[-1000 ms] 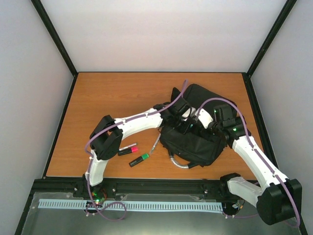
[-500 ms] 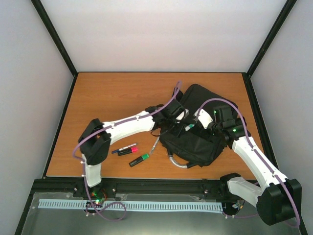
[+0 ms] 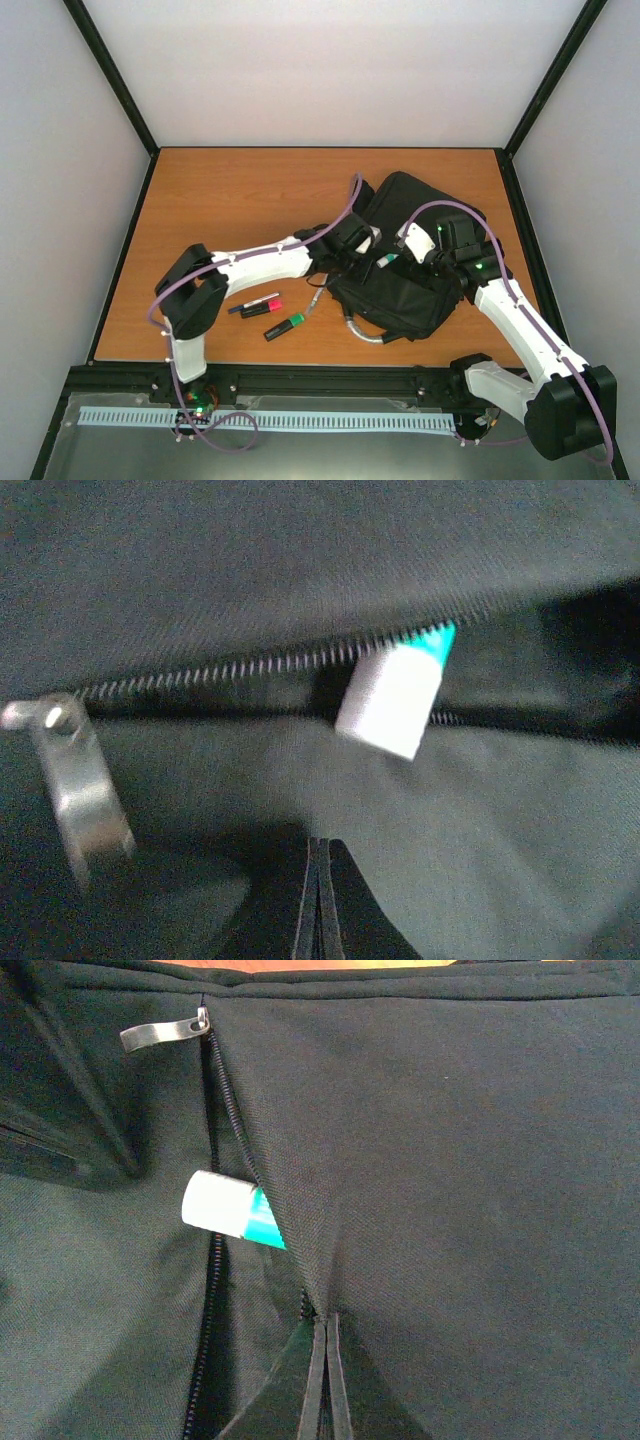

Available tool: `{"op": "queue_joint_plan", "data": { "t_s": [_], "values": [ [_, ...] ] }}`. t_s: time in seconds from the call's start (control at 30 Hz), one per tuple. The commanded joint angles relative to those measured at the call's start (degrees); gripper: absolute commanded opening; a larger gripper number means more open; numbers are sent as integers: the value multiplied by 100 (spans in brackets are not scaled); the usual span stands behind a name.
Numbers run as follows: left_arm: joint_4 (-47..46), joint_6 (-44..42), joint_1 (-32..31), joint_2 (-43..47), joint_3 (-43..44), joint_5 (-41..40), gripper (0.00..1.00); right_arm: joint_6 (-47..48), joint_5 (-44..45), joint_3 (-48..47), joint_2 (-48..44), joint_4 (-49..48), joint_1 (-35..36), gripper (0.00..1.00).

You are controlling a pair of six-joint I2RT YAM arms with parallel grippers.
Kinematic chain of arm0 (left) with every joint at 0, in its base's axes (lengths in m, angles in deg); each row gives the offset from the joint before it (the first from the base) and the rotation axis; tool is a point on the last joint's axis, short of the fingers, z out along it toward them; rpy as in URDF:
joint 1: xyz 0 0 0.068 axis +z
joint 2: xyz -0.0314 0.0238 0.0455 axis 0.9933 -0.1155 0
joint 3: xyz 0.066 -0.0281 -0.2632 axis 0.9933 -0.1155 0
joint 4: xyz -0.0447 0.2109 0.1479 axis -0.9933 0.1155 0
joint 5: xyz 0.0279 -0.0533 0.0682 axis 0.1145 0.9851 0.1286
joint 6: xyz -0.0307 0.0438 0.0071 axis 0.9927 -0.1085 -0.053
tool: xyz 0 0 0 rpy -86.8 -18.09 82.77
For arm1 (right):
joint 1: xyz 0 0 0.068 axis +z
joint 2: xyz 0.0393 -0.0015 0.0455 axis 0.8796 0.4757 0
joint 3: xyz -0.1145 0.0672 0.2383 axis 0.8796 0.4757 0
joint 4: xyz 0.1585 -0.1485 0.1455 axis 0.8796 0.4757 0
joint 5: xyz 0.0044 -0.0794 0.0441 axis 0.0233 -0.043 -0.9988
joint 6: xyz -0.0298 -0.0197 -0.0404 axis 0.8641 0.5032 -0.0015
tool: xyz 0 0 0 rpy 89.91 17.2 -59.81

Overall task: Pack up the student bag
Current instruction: Place the stationery in the student bag.

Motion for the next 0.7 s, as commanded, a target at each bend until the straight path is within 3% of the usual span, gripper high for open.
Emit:
{"op": "queue_joint_plan", "data": {
  "t_s": [0.0,0.1,0.2,0.4,0.67],
  "values": [
    [-417,-59,1,-673,818,-21,1,-114,-230,9,-105,-185,44,3],
    [-566,-43,20,-1185,1562,207,1,-119,-221,0,-85,-177,40,3],
    [-1171,179,13,-1221,1686,407,1,-122,-206,8,-80,-171,42,3],
    [-1497,247,12,-693,1187,534,1,-124,-130,18,-56,-176,42,3],
    [-1039,222,2,482,146,416,4,-70,-104,24,34,-167,39,3]
  ]
}}
